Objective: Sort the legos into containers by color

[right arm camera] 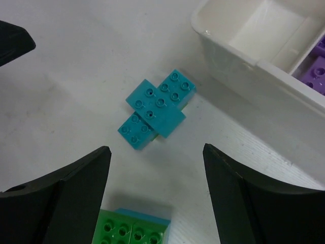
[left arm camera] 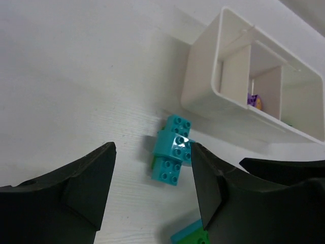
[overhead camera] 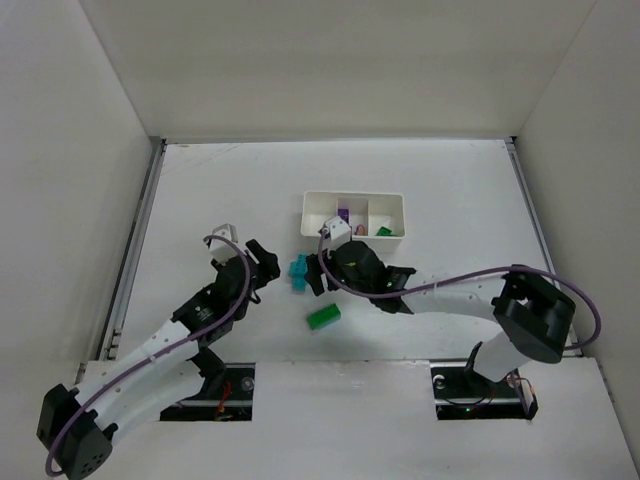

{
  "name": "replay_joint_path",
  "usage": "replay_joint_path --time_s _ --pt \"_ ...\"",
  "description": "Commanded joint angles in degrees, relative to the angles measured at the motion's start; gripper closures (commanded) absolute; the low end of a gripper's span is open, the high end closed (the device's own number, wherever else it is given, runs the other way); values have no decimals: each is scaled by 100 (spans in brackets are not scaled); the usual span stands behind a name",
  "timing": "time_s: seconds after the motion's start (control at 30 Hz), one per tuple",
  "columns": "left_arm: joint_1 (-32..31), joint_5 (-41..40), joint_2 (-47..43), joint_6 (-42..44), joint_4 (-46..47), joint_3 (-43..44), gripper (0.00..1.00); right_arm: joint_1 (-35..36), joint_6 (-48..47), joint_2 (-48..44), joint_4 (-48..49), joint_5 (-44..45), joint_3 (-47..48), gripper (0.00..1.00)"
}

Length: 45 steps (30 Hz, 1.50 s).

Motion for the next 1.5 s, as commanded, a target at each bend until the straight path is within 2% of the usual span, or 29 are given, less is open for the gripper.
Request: replay_joint_path --time_s 0.0,0.07,0.23,0.47,0.57,0.7,0.73,0.9,1.13,1.17,1.3,1.33,1.47 --pt "163 97 -74 -465 -480 -128 42 -4 -579 295 -349 -42 543 19" --pt "269 141 -39 -562 -699 -128 42 -4 -728 540 -498 -164 780 16" --pt "410 298 -65 -659 -981 -172 40 -30 -1194 1059 -806 -604 1229 15" --pt "559 747 -399 -686 -876 -374 40 -74 -1362 1385 -833 -658 1572 18" --pt "620 818 -373 -712 -875 -401 54 -74 -1415 1526 -851 -579 1669 18" --pt "647 862 -180 -747 -1052 -286 83 -100 -1406 1684 -798 -658 1739 23" --pt "647 870 -153 -782 -1043 -304 88 -109 -1397 1702 -798 -658 1748 25" --pt "630 1020 -13 -870 -1157 -216 93 -171 -1257 1790 -657 -956 1783 38" --pt "507 1055 -100 -905 -991 -347 89 -171 -1090 1825 -473 -1000 1766 56" --pt "489 1081 -161 -905 -955 -374 85 -171 -1055 1816 -446 -1009 1749 59" --pt "454 1134 -618 -940 -684 -663 55 -214 -791 1641 -236 -921 1617 69" --pt "454 1178 -732 -984 -587 -743 51 -223 -713 1588 -200 -939 1582 71" --pt "445 1450 -926 -1107 -209 -963 47 -267 -501 1447 -138 -1035 1520 71"
